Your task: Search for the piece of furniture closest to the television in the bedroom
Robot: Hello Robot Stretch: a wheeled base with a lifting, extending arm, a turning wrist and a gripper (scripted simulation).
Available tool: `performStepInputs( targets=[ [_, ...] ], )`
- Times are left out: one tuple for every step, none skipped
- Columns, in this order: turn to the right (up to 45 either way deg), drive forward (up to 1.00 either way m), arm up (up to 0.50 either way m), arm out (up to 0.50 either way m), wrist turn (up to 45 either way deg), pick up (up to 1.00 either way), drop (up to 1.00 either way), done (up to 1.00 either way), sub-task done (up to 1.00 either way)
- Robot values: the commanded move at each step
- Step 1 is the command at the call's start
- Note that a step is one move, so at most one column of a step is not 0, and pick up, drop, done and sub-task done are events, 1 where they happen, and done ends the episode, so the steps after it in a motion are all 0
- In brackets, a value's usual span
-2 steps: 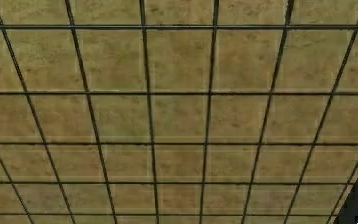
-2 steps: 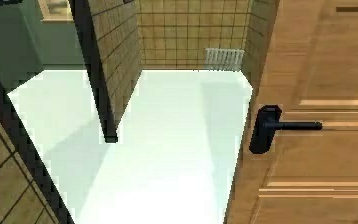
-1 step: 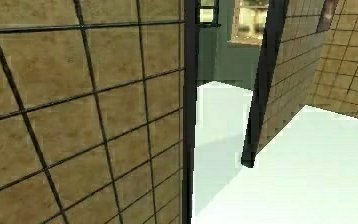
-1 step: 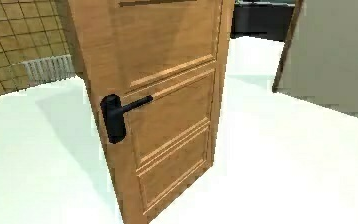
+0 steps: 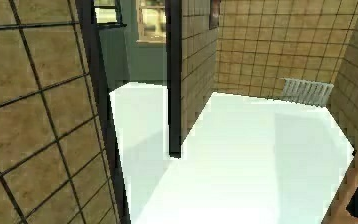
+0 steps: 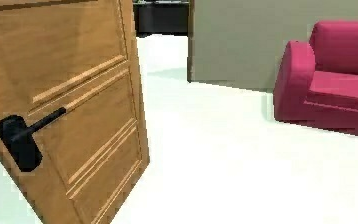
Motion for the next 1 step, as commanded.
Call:
performStepInputs(
  targets=[
    [0.0, 0.95, 0.00, 0.00, 0.0, 0.00, 0.00, 0.00, 0.00]
  ],
)
